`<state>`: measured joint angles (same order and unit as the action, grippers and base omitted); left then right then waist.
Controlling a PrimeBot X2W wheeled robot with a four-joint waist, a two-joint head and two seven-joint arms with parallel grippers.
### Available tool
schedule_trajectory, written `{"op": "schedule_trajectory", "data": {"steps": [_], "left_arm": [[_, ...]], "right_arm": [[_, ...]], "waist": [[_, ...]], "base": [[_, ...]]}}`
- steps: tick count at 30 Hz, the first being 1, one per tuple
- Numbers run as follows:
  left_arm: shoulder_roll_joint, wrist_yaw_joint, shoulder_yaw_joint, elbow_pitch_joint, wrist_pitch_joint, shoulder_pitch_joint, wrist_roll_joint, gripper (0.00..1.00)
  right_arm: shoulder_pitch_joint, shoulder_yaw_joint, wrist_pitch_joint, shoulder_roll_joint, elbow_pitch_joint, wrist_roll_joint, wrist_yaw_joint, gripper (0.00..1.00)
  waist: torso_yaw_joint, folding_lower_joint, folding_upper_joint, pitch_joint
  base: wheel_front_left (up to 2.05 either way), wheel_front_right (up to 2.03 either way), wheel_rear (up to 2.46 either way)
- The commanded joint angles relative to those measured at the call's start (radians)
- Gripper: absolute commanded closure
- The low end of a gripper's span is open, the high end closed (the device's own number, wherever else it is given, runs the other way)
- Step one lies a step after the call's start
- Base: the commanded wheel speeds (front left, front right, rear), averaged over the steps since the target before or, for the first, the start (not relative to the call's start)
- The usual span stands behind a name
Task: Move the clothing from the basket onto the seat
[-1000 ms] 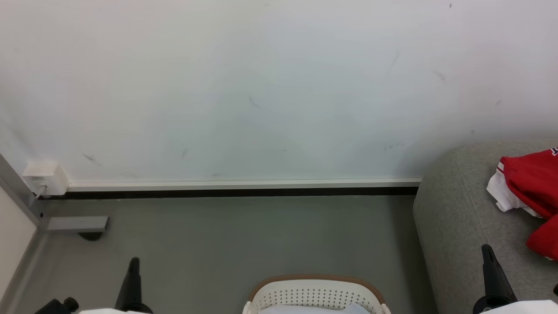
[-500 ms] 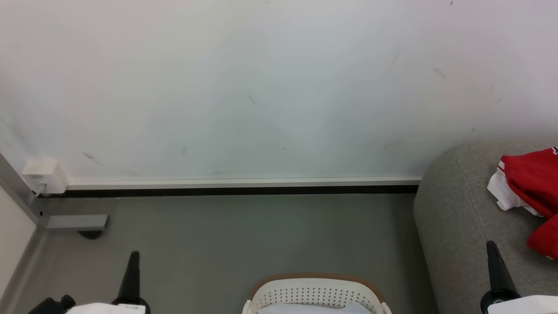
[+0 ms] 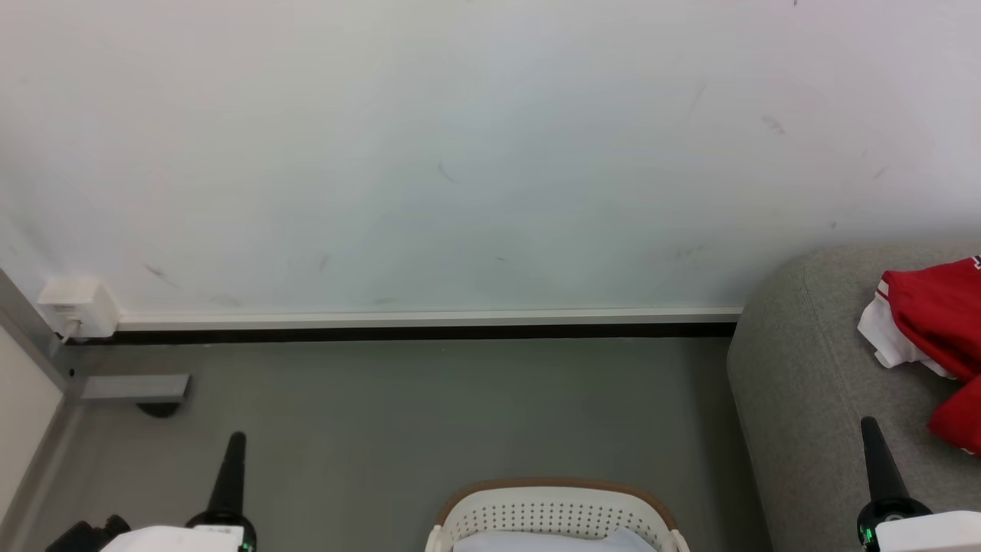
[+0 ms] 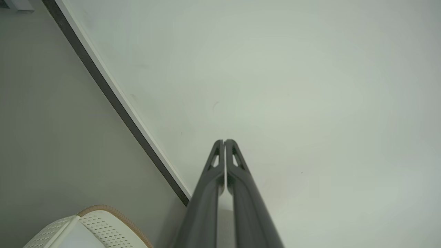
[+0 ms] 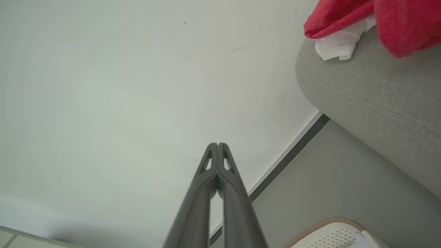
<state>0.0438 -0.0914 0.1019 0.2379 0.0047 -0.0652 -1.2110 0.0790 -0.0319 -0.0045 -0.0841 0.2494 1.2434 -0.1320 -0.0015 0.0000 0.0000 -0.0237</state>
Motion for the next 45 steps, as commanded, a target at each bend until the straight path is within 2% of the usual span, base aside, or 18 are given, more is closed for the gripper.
{"op": "schedule_trajectory", "data": {"steps": [1, 45], "left_arm": [[0.009, 0.001, 0.004, -0.013, 0.008, -0.022, -0.025, 1.00], [0.010, 0.009, 0.015, -0.042, 0.101, -0.045, -0.365, 1.00]], "right_arm": [[0.020, -0.007, 0.005, 0.000, -0.004, 0.023, 0.001, 1.00], [0.047, -0.050, 0.085, 0.007, 0.006, 0.362, 0.002, 1.00]], "waist": [[0.000, 0.0000, 0.0000, 0.001], [0.001, 0.0000, 0.0000, 0.019]], "base": [[0.00, 0.00, 0.00], [0.00, 0.00, 0.00]]}}
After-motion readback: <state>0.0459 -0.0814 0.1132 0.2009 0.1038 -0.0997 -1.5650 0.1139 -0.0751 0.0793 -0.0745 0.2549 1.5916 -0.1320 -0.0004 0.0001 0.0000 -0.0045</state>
